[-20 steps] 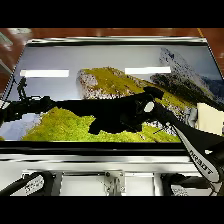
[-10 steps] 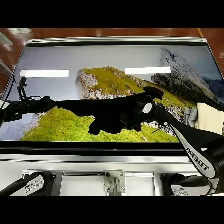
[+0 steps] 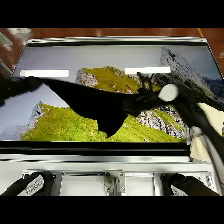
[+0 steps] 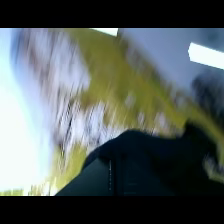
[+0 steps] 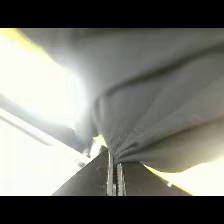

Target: Fold the shirts.

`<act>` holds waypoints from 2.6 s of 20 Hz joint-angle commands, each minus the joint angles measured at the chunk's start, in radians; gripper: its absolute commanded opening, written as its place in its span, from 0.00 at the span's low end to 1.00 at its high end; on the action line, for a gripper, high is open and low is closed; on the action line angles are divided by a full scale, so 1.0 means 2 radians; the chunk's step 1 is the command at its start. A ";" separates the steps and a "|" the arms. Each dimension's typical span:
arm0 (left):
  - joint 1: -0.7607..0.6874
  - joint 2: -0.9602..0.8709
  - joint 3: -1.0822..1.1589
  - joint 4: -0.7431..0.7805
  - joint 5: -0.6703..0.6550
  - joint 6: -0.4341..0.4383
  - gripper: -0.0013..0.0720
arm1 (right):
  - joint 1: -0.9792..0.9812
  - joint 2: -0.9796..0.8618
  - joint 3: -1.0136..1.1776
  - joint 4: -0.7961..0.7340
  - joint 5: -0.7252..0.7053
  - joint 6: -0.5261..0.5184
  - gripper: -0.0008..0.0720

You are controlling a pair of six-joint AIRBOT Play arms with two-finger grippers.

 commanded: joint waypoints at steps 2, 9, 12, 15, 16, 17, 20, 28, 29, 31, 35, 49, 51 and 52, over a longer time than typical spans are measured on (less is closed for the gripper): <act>0.000 0.076 0.160 -0.028 0.084 0.002 0.06 | 0.000 0.155 0.179 -0.118 0.068 0.017 0.09; 0.000 0.144 0.231 0.030 -0.050 -0.131 0.06 | 0.000 0.228 0.253 -0.217 0.132 0.116 0.09; 0.000 0.156 0.231 0.219 -0.131 -0.225 0.06 | 0.000 0.219 0.253 -0.273 0.145 0.099 0.09; 0.000 0.162 0.231 0.374 -0.177 -0.313 0.06 | 0.000 0.216 0.253 -0.284 0.115 0.098 0.09; 0.000 0.162 0.231 0.374 -0.198 -0.321 0.06 | 0.000 0.216 0.253 -0.272 0.106 0.098 0.09; -0.001 0.162 0.231 0.359 -0.217 -0.322 0.06 | 0.000 0.216 0.253 -0.261 0.102 0.098 0.09; -0.001 0.161 0.231 0.332 -0.269 -0.317 0.06 | 0.000 0.211 0.253 -0.247 0.106 0.098 0.09; 0.000 0.186 0.293 0.250 -0.159 -0.321 0.06 | 0.000 0.200 0.284 -0.224 0.004 0.039 0.09; 0.000 0.189 0.315 0.266 -0.144 -0.322 0.06 | 0.000 0.200 0.301 -0.229 0.003 0.039 0.09; 0.000 0.194 0.353 0.325 -0.143 -0.322 0.06 | 0.000 0.200 0.338 -0.238 0.006 0.040 0.09; 0.000 0.193 0.353 0.510 -0.297 -0.331 0.06 | 0.000 0.200 0.369 -0.247 0.089 0.105 0.09; 0.000 0.216 0.313 0.422 -0.348 -0.316 0.06 | 0.000 0.176 0.369 -0.221 0.155 0.078 0.09; 0.000 0.214 0.312 0.425 -0.356 -0.316 0.06 | 0.000 0.179 0.369 -0.220 0.159 0.078 0.09; 0.000 0.215 0.313 0.424 -0.355 -0.316 0.06 | 0.000 0.180 0.369 -0.220 0.157 0.077 0.09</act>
